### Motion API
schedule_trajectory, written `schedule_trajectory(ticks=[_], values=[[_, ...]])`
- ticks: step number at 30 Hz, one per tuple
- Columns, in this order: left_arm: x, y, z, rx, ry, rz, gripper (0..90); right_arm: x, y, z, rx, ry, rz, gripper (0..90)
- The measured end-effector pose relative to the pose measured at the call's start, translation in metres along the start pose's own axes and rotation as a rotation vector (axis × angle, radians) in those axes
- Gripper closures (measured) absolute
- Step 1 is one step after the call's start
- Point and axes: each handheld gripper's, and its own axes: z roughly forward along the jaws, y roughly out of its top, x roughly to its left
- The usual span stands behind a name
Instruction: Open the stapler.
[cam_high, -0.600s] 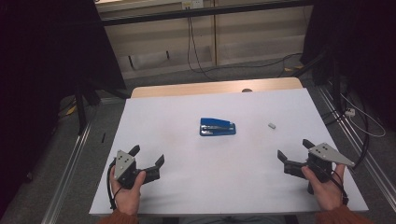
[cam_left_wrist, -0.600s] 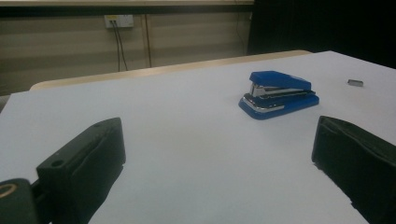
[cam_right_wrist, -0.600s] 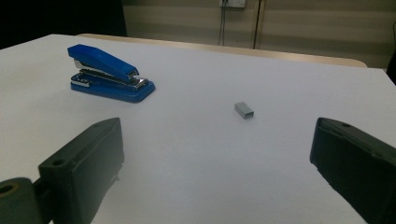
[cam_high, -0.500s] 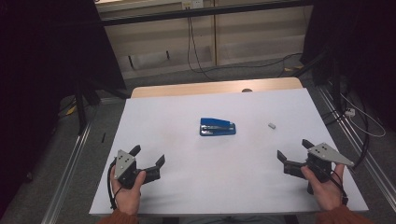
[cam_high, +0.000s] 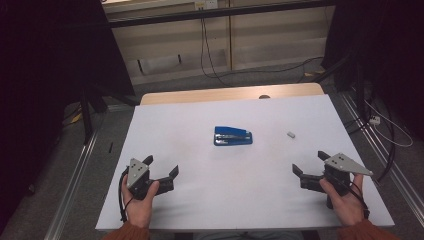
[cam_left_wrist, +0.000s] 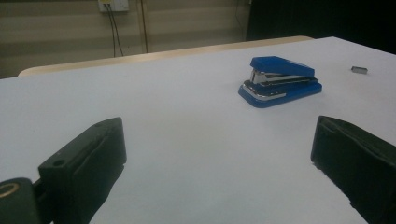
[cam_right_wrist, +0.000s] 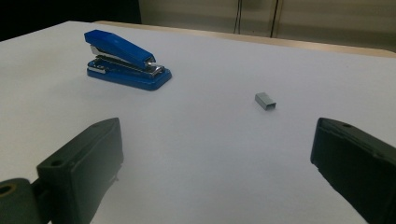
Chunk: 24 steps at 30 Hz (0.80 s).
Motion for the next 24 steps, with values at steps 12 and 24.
schedule_trajectory(ticks=[12,24], values=[[-0.003,0.0,0.005,0.022,-0.023,0.021,3.3,0.003,-0.001,0.004,0.025,0.017,0.001,3.1],[-0.006,0.002,0.007,0.026,-0.065,0.021,4.3,0.009,0.008,0.013,-0.028,0.056,0.01,4.8]])
